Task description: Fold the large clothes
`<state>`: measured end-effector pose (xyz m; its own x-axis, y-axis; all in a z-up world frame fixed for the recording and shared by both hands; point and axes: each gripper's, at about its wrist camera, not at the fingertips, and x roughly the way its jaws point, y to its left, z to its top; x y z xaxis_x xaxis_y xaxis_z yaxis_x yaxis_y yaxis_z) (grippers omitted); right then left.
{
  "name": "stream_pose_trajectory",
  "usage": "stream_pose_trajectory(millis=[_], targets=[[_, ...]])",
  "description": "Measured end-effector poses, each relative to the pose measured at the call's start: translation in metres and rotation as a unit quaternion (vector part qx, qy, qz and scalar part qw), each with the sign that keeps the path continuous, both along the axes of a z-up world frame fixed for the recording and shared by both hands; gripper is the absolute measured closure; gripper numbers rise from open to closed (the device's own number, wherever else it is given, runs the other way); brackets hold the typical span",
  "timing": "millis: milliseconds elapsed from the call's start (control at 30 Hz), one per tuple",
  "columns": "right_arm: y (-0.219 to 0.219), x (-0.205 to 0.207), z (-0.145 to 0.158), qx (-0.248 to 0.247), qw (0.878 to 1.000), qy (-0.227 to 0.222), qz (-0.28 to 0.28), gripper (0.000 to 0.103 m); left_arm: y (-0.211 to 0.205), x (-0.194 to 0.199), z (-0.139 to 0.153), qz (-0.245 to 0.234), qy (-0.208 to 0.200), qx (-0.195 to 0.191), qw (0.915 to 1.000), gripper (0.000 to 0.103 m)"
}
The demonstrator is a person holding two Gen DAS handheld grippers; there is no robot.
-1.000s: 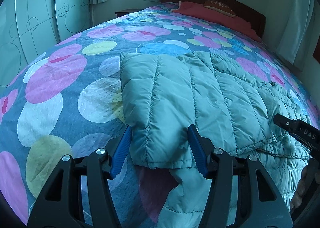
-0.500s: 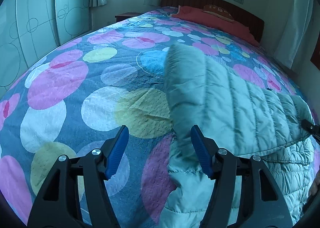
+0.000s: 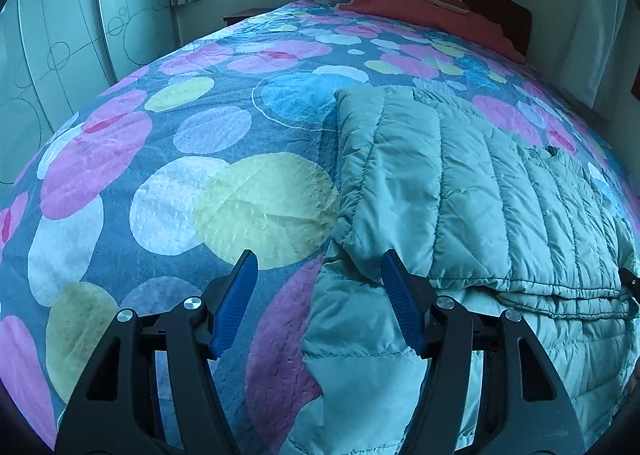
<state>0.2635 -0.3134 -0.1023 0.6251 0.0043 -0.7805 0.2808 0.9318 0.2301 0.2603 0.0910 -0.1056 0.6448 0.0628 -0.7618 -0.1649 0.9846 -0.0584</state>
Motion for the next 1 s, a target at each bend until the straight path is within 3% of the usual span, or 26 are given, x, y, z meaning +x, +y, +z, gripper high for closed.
stream_pose_trajectory(millis=[67, 133, 200, 400, 533, 633, 733, 867, 933, 1000], targets=[[0.000, -0.006, 0.013, -0.018, 1.000, -0.016, -0.017, 0.054, -0.004, 0.001, 0.008, -0.008, -0.012, 0.002, 0.9999, 0.039], [0.002, -0.009, 0.030, -0.049, 0.997, -0.045, -0.037, 0.051, -0.010, 0.008, 0.014, -0.019, -0.019, 0.005, 0.9996, 0.039], [0.005, -0.002, 0.040, -0.050, 0.996, -0.065, -0.035, 0.051, -0.017, 0.019, 0.016, -0.025, -0.019, 0.010, 0.9994, 0.039], [0.023, 0.055, 0.023, -0.029, 0.999, -0.035, 0.030, 0.051, -0.031, 0.061, 0.015, -0.039, -0.021, 0.024, 0.9987, 0.039], [0.022, 0.081, -0.008, -0.036, 0.999, 0.015, 0.032, 0.051, -0.034, 0.086, -0.010, -0.041, 0.027, 0.048, 0.9976, 0.039], [0.021, 0.085, -0.009, -0.038, 0.999, 0.016, 0.034, 0.049, -0.029, 0.091, -0.021, -0.042, 0.044, 0.025, 0.9978, 0.038], [0.027, 0.079, 0.006, -0.038, 0.999, -0.005, 0.030, 0.049, -0.029, 0.083, -0.007, -0.031, 0.031, 0.027, 0.9987, 0.040], [0.048, 0.087, 0.012, -0.051, 0.997, -0.017, 0.061, 0.049, -0.041, 0.076, 0.018, -0.035, -0.019, 0.005, 0.9992, 0.040], [0.057, 0.100, -0.003, -0.048, 0.996, 0.011, 0.072, 0.045, -0.056, 0.085, 0.011, -0.059, -0.005, 0.011, 0.9982, 0.040], [0.059, 0.106, -0.015, -0.045, 0.996, 0.022, 0.078, 0.040, -0.068, 0.095, -0.012, -0.081, 0.036, 0.022, 0.9958, 0.039]])
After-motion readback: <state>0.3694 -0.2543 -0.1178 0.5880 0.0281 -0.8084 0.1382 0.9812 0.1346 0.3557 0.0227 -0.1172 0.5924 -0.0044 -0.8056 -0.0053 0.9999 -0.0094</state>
